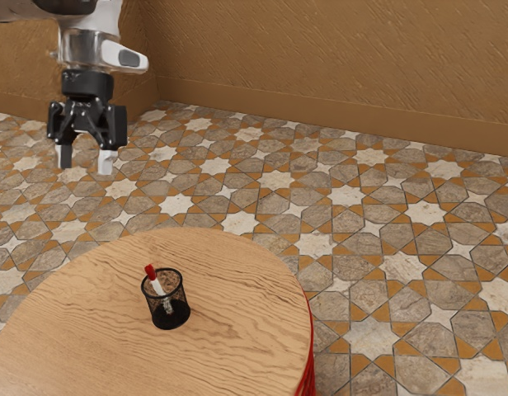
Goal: Take the marker out of the pen holder and place it to the left of the pen holder.
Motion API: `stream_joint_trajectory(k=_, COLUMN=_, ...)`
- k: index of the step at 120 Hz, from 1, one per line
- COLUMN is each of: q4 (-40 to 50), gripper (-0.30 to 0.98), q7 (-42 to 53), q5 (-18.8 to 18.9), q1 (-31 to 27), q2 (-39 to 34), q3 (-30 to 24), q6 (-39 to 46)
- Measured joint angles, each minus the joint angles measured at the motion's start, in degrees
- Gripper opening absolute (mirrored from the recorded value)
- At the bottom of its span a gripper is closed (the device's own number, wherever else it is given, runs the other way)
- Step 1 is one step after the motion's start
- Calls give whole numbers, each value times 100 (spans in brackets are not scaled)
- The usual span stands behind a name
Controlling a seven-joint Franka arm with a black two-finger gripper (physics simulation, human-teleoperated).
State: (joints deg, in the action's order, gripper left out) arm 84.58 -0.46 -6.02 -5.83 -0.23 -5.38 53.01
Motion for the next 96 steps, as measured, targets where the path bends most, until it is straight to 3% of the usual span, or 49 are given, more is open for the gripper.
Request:
stream_joint_trajectory(k=16, q4=223, gripper=69, q7=-41, q5=-91, q1=20, q2=104, q3=-1, q6=1515)
stream_joint_trajectory(k=32, q4=204, gripper=68, q7=-188, q5=-137, q1=-229, q2=1327, q3=8, q6=2101)
stream_joint_trajectory(k=47, q4=224, gripper=69, q7=-299, q5=-168, q1=-517, q2=2401, q3=153, q6=2365)
stream_joint_trajectory(k=61, q4=223, gripper=68, q7=-379, q5=-166, q1=-578, q2=2981, q3=191, q6=2500)
stream_joint_trajectory(k=96, q4=613, gripper=39, q7=-538, q5=-140, q1=-658, q2=3150, q3=203, q6=2383)
